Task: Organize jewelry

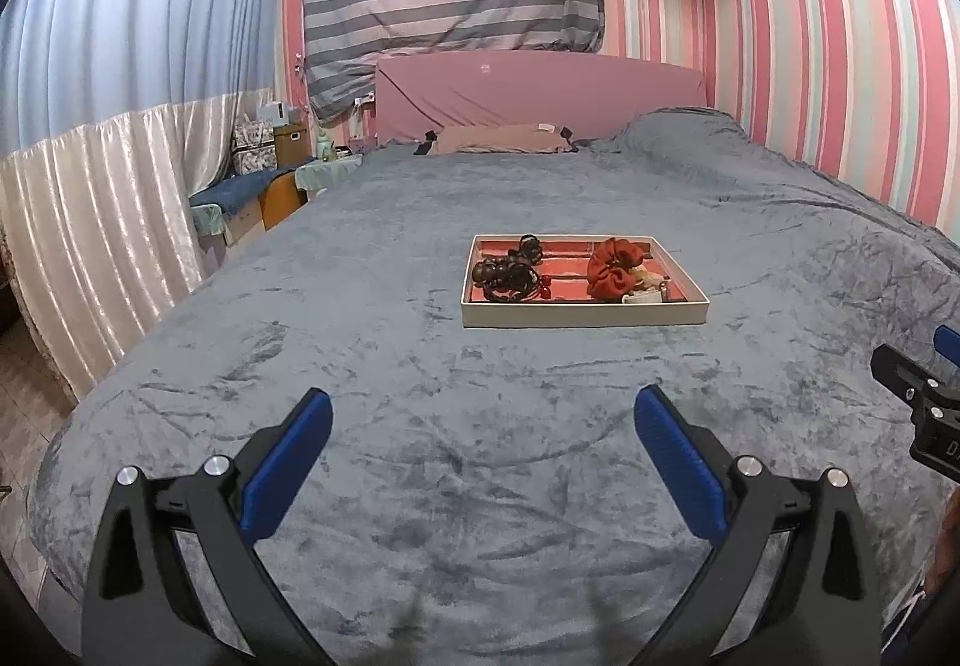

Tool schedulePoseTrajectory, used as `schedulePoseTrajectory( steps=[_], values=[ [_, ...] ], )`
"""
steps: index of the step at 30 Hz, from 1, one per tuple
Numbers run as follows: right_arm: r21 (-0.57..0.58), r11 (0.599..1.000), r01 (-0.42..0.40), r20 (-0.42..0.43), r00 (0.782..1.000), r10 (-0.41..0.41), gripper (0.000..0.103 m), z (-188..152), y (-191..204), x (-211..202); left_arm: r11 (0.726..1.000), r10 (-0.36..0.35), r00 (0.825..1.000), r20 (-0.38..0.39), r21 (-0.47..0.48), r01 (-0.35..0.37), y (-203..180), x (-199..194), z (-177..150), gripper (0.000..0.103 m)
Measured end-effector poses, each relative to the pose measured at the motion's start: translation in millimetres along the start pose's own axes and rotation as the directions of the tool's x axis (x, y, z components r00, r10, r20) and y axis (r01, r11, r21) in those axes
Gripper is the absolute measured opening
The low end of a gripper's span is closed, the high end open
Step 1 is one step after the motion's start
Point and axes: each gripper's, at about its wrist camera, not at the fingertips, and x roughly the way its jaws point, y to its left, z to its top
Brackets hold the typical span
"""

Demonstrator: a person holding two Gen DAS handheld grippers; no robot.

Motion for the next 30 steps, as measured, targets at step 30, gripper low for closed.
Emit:
schedulePoseTrajectory(
  steps=[30],
  values=[
    [0.002, 1.0, 0.02, 0.002, 1.0, -0.02, 0.099, -2.4, -0.8, -3.0, 0.999, 0.039, 0.999, 0.033, 0.01, -0.04, -3.7, -8.6, -2.8, 0.098]
  ],
)
